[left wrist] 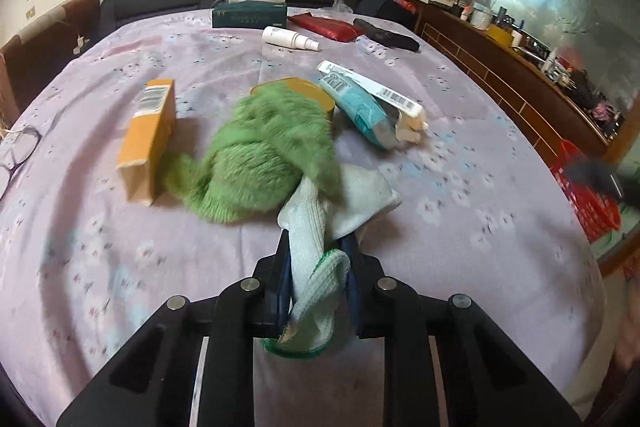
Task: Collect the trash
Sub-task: 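Grasp the white sock with the left tool while the right tool grasps the white toothpaste box, then lift the white sock with the left tool while the right tool lifts the toothpaste box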
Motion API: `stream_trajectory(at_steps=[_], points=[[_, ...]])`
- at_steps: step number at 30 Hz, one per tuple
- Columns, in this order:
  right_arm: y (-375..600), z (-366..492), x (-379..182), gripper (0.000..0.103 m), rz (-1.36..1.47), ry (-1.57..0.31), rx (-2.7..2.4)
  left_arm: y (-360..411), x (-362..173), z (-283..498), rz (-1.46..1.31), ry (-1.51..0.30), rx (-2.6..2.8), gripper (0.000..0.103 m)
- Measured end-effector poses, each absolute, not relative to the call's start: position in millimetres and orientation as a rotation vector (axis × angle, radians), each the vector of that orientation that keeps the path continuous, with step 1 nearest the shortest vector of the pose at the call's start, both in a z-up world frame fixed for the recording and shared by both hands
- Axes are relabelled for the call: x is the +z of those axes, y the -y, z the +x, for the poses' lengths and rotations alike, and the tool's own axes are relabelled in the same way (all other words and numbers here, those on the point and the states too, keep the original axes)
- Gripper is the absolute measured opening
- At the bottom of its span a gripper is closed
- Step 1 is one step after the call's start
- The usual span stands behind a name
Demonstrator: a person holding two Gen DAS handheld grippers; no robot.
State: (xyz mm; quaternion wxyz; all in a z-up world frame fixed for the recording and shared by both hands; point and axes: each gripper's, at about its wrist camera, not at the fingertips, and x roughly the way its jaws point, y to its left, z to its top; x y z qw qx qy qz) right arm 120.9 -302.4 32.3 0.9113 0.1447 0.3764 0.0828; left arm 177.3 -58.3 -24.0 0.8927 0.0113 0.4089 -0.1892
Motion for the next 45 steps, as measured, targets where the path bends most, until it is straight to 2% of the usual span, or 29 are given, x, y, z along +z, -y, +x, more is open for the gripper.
stream_trajectory(at_steps=[13, 23, 24, 27, 30, 45], points=[[246.7, 258.6, 9.5, 0.058, 0.113, -0.893, 0.190, 49.0, -12.0, 143.5, 0.047, -0.685, -0.397, 0.021], [237.1, 296.6, -20.5, 0.056, 0.102, -0.966, 0.196, 46.1, -12.4, 143.2, 0.030, -0.689, -0.419, 0.021], [237.2, 296.3, -21.3, 0.046, 0.106, -0.963, 0.192, 46.1, -12.5, 143.2, 0.030, -0.690, -0.421, 0.021], [241.7, 293.3, -19.1, 0.029, 0.135, -0.960, 0.179, 46.4, -12.3, 143.6, 0.030, -0.692, -0.419, 0.021], [250.1, 280.4, -10.1, 0.023, 0.170, -0.946, 0.132, 46.4, -12.2, 143.5, 0.030, -0.689, -0.413, 0.021], [250.2, 124.9, 9.7, 0.023, 0.326, -0.793, 0.203, 59.1, -11.1, 104.2, 0.073, -0.606, -0.294, 0.021]])
